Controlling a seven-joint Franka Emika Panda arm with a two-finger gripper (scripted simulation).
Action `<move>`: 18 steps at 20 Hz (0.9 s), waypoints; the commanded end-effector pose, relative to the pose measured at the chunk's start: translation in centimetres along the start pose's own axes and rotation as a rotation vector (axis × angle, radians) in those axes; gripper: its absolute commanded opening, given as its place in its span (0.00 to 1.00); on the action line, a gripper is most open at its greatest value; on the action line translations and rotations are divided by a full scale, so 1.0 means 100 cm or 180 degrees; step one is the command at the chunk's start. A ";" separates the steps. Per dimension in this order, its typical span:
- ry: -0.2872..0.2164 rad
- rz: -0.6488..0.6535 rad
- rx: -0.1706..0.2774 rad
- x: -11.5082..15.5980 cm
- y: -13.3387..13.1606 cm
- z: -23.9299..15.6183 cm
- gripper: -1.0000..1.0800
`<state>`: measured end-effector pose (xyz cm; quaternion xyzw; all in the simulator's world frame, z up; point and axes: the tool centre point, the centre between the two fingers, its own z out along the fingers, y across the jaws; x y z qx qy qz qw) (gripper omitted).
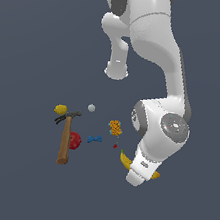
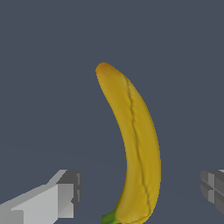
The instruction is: Pick up a designated object from a clutter of objects.
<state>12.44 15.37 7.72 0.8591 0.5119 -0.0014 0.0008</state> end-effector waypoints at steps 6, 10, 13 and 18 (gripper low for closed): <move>0.0007 -0.0080 0.0003 0.004 -0.001 0.008 0.96; 0.0007 -0.0082 0.0002 0.004 -0.001 0.017 0.96; 0.0008 -0.0088 0.0001 0.004 -0.002 0.031 0.96; 0.0009 -0.0096 0.0000 0.004 -0.002 0.054 0.96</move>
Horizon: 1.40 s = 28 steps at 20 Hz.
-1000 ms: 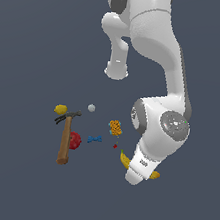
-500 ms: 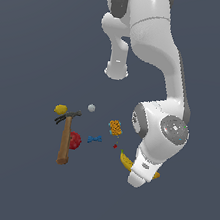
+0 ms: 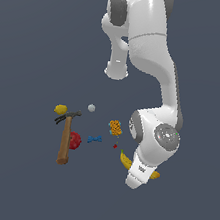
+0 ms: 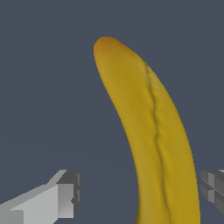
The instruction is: Pick up a designated object from a clutter of objects.
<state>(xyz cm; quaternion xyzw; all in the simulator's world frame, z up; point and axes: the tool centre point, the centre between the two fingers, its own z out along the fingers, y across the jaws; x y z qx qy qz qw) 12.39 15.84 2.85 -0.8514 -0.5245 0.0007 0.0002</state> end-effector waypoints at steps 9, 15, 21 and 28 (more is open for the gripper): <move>0.0003 -0.0003 -0.0003 0.001 0.001 0.010 0.00; 0.0003 -0.0003 -0.0003 0.001 0.001 0.010 0.00; 0.0003 -0.0001 -0.0006 -0.003 0.002 0.006 0.00; 0.0002 0.0000 -0.0007 -0.022 0.000 -0.011 0.00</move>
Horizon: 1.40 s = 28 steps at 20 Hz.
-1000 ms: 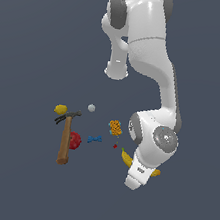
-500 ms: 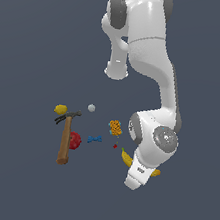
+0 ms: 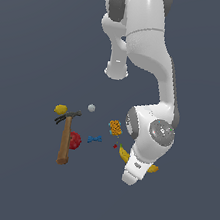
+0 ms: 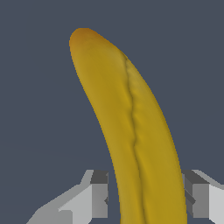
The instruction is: Pick up a designated object from a clutter of objects.
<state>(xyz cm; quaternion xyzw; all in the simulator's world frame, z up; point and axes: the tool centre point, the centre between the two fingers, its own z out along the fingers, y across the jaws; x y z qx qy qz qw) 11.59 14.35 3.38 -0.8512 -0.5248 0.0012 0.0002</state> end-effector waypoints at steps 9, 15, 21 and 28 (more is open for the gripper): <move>0.0002 0.0002 -0.0010 -0.057 -0.003 -0.055 0.00; 0.0000 0.0002 -0.0010 -0.103 -0.007 -0.099 0.00; 0.0002 0.0002 -0.0009 -0.152 -0.010 -0.146 0.00; 0.0010 0.0001 -0.0006 -0.215 -0.014 -0.206 0.00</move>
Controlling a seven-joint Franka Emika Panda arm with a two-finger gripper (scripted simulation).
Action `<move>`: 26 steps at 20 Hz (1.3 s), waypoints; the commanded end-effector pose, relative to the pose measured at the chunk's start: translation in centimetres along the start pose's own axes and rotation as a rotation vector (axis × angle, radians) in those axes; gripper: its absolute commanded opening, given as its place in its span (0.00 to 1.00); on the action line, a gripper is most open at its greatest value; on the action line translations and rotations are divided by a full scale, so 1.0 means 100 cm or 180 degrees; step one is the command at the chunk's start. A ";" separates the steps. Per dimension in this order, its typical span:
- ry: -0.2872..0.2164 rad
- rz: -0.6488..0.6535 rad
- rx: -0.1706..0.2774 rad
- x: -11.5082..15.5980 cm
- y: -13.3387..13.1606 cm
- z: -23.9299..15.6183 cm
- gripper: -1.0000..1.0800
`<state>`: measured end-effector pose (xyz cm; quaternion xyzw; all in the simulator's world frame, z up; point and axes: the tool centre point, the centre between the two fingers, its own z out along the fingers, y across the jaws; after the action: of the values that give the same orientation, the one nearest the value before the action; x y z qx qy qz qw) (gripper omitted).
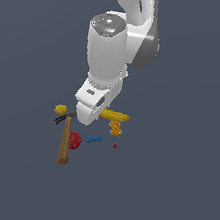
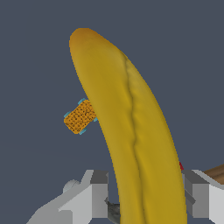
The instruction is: Pick up a designated object from a clutter of objects.
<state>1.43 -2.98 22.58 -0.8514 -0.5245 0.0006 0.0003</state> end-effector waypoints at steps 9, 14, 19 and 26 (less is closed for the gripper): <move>0.0015 -0.0003 -0.0002 -0.096 -0.005 -0.096 0.00; 0.0015 -0.0003 -0.0002 -0.137 -0.006 -0.136 0.00; 0.0010 -0.0001 -0.0002 -0.169 -0.005 -0.167 0.00; 0.0004 0.0000 -0.0003 -0.192 -0.003 -0.190 0.00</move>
<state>-7.35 -19.63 41.17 -0.8516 -0.5241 -0.0001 0.0007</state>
